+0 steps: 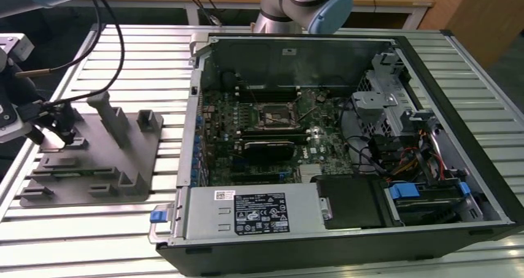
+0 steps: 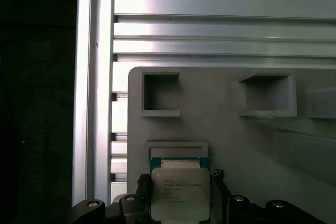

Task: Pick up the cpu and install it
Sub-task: 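Pick up the cpu and move it towards the insertion slot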

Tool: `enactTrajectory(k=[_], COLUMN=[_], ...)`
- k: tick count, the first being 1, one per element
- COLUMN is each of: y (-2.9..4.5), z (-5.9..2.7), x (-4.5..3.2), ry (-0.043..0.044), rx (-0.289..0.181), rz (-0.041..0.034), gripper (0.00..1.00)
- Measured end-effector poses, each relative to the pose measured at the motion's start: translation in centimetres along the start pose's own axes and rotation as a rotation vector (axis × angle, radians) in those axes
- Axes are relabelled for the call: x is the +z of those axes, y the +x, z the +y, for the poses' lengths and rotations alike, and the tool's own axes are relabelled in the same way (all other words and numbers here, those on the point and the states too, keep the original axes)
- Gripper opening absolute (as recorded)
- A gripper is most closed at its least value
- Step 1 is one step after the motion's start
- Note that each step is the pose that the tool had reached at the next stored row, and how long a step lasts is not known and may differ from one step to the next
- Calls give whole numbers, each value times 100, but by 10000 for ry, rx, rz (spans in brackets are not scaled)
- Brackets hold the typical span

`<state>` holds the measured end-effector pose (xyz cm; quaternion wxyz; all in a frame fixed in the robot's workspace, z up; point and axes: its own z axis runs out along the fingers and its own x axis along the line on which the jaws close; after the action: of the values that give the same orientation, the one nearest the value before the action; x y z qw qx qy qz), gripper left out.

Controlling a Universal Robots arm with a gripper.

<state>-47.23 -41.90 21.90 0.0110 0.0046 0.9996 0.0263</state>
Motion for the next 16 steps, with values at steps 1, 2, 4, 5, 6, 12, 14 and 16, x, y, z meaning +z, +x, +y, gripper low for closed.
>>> enactTrajectory(k=[1,2,4,5,6,12,14,16], y=[0,-1,-1,-1,-1,-3,-3,-4], z=[1,1,2,3,3,6,7,8], x=[-10,-22,-42,-52,-60,-118,-140,-158], ry=[-6,-15,-42,-51,-60,-120,-140,-158], rx=[0,0,0,1,1,2,2,3], rz=[0,1,0,1,0,-1,-2,-3], gripper=[54,54,54,54,54,54,54,54])
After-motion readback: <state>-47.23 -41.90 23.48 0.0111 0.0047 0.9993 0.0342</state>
